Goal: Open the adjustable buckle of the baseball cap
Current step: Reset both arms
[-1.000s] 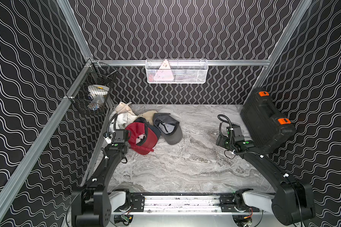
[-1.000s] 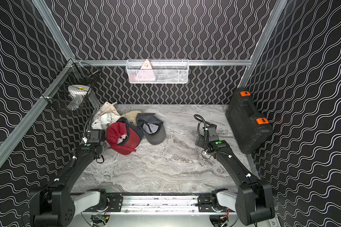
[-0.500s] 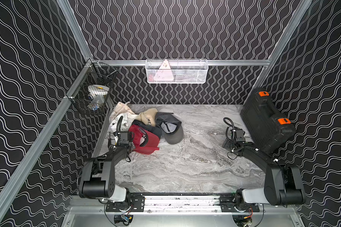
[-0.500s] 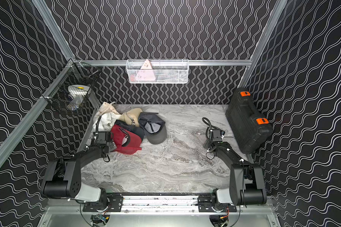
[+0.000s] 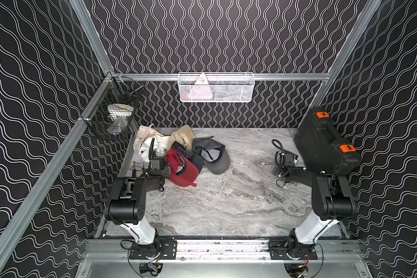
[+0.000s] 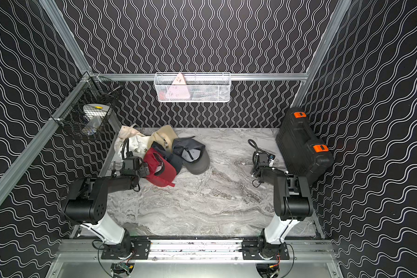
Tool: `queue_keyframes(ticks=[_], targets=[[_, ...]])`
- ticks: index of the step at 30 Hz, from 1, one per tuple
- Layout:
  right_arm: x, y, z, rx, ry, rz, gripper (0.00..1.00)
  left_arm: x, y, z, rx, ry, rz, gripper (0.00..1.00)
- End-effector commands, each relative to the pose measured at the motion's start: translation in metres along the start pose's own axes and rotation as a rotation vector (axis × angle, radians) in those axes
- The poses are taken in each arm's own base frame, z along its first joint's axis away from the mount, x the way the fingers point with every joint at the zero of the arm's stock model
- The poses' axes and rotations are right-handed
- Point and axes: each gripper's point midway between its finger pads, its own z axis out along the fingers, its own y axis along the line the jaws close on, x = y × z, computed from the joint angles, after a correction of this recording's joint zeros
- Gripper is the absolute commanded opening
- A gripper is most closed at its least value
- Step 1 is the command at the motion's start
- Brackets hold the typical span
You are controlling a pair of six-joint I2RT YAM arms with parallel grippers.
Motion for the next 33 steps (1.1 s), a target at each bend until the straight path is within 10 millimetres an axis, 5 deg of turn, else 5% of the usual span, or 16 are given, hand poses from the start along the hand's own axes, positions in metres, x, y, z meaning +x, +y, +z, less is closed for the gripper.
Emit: queue_keyframes(ticks=[1, 7, 10, 11, 14, 23, 24, 29, 33], targets=[[-0.037, 0.008, -0.002, -0.023, -0.17, 0.006, 1.0, -0.017, -0.025, -0.003, 0.095, -0.069, 0.056, 0.97], [-0.047, 0.021, 0.002, -0.064, -0.24, -0.048, 1.0, -0.012, -0.062, -0.044, 0.183, -0.271, 0.214, 0.97], [-0.045, 0.02, -0.023, -0.071, -0.362, -0.049, 1.0, 0.004, -0.058, -0.06, 0.231, -0.372, 0.178, 0.99], [-0.043, 0.018, -0.035, -0.068, -0.435, -0.039, 1.0, -0.005, -0.058, -0.07, 0.232, -0.482, 0.179, 0.99], [-0.038, 0.015, -0.063, -0.154, -0.602, -0.017, 1.0, 0.002, -0.068, -0.073, 0.252, -0.445, 0.22, 0.99], [-0.004, 0.018, -0.1, -0.378, -0.769, -0.052, 1.0, 0.0, -0.063, -0.084, 0.226, -0.521, 0.209, 0.99], [0.009, 0.027, -0.099, -0.444, -0.747, -0.106, 1.0, 0.0, -0.063, -0.086, 0.216, -0.529, 0.21, 0.99], [-0.003, 0.032, -0.09, -0.379, -0.76, -0.103, 1.0, 0.002, -0.06, -0.091, 0.191, -0.552, 0.204, 0.99], [-0.018, 0.028, -0.051, -0.299, -0.533, -0.038, 1.0, 0.003, -0.068, -0.08, 0.223, -0.49, 0.223, 0.99]])
